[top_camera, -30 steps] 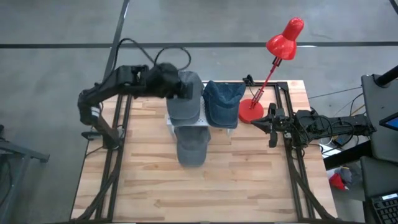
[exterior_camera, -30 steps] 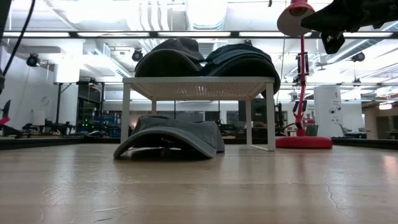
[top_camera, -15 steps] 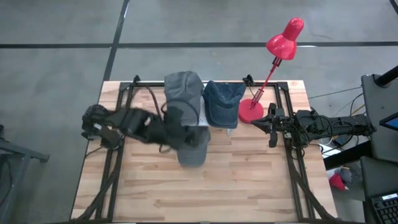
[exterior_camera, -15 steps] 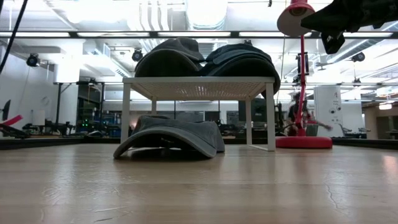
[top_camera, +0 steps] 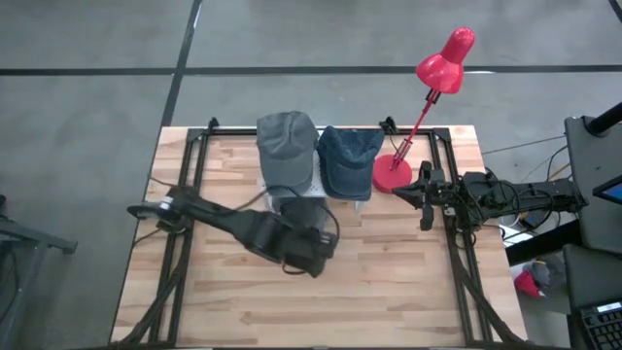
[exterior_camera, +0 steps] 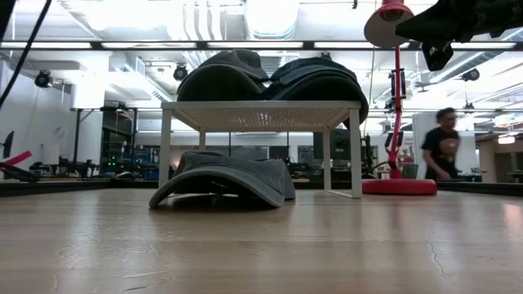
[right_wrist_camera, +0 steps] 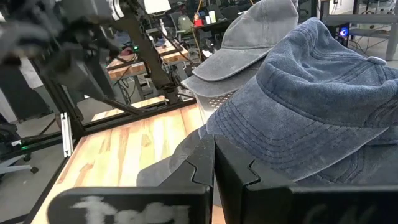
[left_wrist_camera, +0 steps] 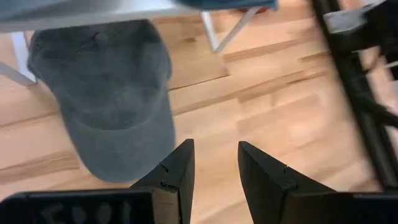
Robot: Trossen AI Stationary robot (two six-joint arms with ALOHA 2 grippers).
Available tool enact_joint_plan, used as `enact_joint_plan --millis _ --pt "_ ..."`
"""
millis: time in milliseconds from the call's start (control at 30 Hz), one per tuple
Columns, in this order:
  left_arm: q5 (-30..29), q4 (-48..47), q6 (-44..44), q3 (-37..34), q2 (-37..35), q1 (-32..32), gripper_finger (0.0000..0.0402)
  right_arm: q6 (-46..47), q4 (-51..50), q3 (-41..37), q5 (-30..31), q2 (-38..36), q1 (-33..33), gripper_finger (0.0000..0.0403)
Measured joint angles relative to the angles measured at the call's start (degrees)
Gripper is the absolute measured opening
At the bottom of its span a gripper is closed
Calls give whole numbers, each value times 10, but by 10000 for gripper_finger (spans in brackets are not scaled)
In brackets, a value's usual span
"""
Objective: Pick & Place hat
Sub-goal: Stack the gray cap on top of the gray cap on the shelf
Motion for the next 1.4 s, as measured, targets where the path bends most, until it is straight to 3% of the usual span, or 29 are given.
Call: enact_joint_plan --millis 300,667,1067,1400 --pt "-1 -21 -7 0 88 0 114 0 0 0 0 0 0 8" --pt "-29 -91 -96 0 167 5 114 0 0 0 -1 0 0 8" --pt "-6 -88 -85 -1 178 44 117 19 0 0 -2 0 0 8" --pt "1 -72 -100 -83 177 51 117 19 -1 0 -2 0 0 8"
